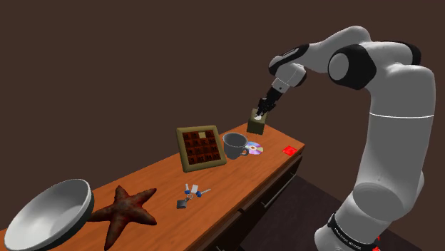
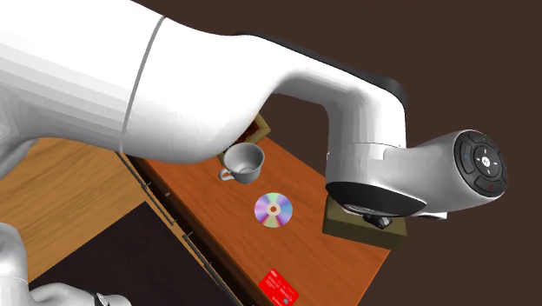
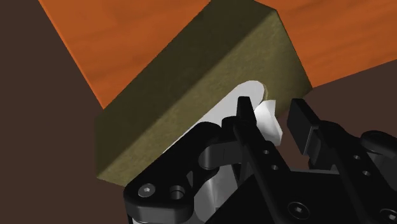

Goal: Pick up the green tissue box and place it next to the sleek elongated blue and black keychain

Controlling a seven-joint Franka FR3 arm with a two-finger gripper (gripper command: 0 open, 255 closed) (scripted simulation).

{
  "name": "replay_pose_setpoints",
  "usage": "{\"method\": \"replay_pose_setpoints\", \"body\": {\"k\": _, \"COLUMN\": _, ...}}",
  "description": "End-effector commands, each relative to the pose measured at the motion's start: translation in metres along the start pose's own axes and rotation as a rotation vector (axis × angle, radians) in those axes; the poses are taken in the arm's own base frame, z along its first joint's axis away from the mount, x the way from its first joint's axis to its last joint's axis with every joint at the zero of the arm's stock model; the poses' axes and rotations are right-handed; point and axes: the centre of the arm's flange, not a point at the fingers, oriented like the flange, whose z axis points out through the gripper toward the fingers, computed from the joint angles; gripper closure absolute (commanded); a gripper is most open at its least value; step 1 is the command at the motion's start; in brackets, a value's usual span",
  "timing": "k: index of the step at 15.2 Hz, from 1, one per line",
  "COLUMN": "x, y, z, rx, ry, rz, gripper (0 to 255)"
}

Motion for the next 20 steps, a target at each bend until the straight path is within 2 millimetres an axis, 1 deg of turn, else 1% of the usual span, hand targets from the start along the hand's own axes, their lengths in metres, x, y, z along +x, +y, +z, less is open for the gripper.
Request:
{"method": "replay_pose_setpoints", "body": {"k": 1, "x": 0.001, "y": -0.003, "z": -0.009, "rx": -0.002, "ry": 0.000, "rz": 0.001, "gripper": 255}}
{"method": "replay_pose_setpoints", "body": {"k": 20, "x": 0.018, "y": -0.039, "z": -0.101, "rx": -0.002, "ry": 0.000, "rz": 0.001, "gripper": 255}}
